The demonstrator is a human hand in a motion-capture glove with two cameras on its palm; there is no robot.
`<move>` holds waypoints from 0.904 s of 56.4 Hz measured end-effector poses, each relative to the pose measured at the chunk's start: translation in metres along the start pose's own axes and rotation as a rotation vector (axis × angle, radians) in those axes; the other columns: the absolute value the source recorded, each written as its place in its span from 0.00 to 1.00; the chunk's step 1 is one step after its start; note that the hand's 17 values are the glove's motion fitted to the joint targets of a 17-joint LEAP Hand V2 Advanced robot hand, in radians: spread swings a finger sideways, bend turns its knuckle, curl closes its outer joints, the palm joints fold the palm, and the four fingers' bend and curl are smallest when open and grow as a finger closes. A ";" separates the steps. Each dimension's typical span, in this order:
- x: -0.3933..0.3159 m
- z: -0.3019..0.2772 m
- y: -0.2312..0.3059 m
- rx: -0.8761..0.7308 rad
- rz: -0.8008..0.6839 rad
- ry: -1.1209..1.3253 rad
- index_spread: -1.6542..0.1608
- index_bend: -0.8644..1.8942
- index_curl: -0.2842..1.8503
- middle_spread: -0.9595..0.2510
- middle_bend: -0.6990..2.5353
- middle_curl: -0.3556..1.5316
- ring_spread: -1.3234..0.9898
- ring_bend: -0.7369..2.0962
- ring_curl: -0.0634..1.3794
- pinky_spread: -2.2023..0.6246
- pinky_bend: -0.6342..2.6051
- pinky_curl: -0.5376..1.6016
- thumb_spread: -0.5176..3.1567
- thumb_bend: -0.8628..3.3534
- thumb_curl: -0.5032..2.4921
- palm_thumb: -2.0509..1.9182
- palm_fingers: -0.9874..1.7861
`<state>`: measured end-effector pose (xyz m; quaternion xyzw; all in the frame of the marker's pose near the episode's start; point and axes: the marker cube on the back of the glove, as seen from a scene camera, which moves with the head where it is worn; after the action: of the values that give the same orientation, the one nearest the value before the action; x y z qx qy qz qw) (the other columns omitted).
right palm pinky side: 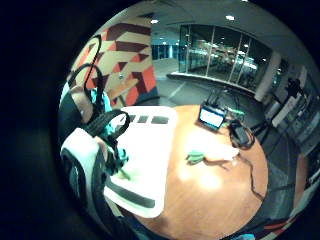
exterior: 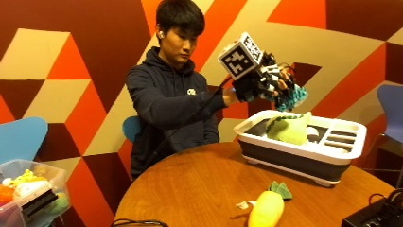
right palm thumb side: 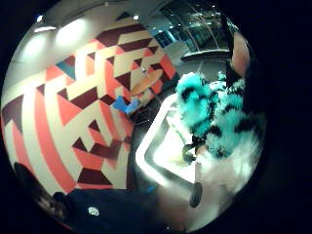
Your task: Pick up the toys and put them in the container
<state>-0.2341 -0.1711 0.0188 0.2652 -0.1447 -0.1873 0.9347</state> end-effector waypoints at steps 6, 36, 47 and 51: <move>-0.015 0.040 0.007 -0.131 0.086 -0.010 0.69 0.38 0.63 0.58 0.44 0.57 0.42 0.65 0.46 0.65 0.54 0.46 0.27 0.21 0.48 0.70 0.60; 0.173 0.002 0.064 -0.421 0.284 0.110 0.71 0.40 0.52 0.72 0.36 0.50 0.50 0.49 0.33 0.78 0.48 0.41 0.51 0.20 0.34 0.60 0.36; 0.233 0.083 0.085 -0.677 0.350 0.214 0.71 0.38 0.48 0.72 0.31 0.46 0.53 0.39 0.27 0.79 0.45 0.40 0.53 0.20 0.32 0.59 0.29; 0.238 0.109 0.097 -0.713 0.279 0.266 0.71 0.37 0.46 0.71 0.30 0.45 0.53 0.37 0.25 0.79 0.43 0.39 0.52 0.20 0.31 0.59 0.30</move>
<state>-0.0367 -0.2445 0.2023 -0.0757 0.0171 -0.0610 0.9951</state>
